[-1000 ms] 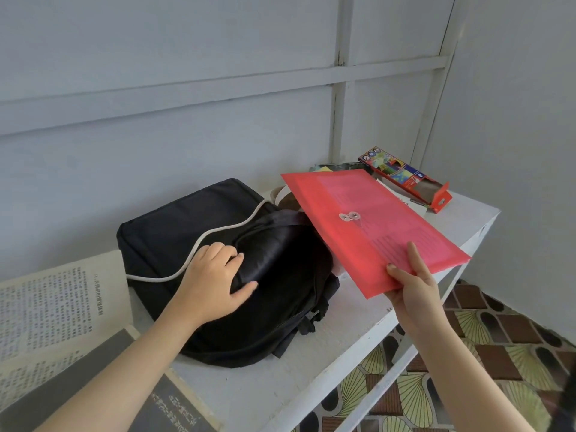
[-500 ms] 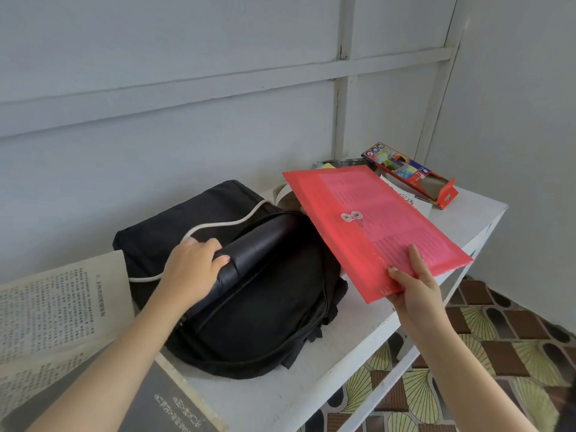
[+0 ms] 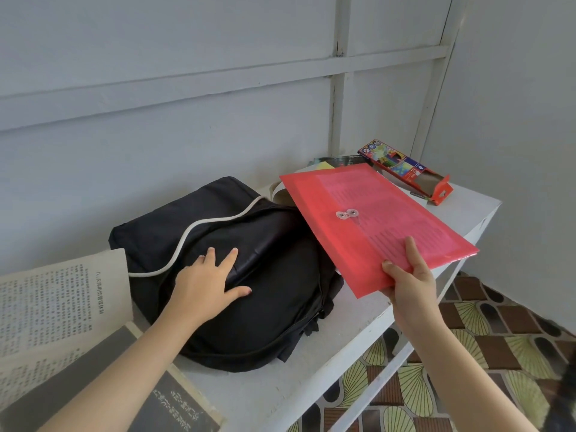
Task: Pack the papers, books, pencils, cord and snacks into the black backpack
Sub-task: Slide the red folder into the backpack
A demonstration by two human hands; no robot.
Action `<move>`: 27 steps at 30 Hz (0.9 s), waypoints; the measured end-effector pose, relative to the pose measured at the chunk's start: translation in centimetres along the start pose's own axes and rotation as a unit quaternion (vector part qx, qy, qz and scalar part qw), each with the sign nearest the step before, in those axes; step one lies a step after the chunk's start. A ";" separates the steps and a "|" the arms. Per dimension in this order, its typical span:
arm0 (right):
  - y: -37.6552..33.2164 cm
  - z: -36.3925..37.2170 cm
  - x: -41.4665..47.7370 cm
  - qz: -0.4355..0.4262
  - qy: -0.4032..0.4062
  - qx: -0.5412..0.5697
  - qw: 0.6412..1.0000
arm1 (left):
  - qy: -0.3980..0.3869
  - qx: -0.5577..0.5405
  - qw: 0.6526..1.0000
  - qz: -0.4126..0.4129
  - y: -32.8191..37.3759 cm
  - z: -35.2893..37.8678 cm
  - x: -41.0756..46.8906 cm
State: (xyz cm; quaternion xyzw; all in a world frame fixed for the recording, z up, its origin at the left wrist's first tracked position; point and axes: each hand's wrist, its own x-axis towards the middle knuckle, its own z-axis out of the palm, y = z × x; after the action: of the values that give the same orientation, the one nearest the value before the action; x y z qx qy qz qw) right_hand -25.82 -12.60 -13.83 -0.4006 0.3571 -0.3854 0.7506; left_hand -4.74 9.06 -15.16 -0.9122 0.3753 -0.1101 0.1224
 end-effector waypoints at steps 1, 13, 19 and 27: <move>-0.1 0.1 -0.3 -0.011 0.001 -0.017 1.000 | -0.006 0.010 1.000 0.005 -0.1 -0.3 0.2; 0.7 -0.1 -5.3 -0.129 -0.005 -0.198 0.972 | 0.046 -0.076 0.994 0.064 -1.2 -1.7 1.6; 1.5 -1.6 -8.6 -0.146 -0.013 -0.229 0.962 | 0.057 -0.133 0.989 0.027 -0.9 -1.9 1.5; 1.1 -3.7 -13.0 -0.176 -0.047 -0.273 0.945 | 0.068 -0.158 0.985 0.001 -0.4 -2.1 1.0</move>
State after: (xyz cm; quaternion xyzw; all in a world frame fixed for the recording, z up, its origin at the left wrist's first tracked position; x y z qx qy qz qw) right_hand -34.51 -2.14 -13.39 -0.6646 0.3367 -0.3796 0.5485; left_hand -4.44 8.32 -12.91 -0.9098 0.3967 -0.1114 -0.0494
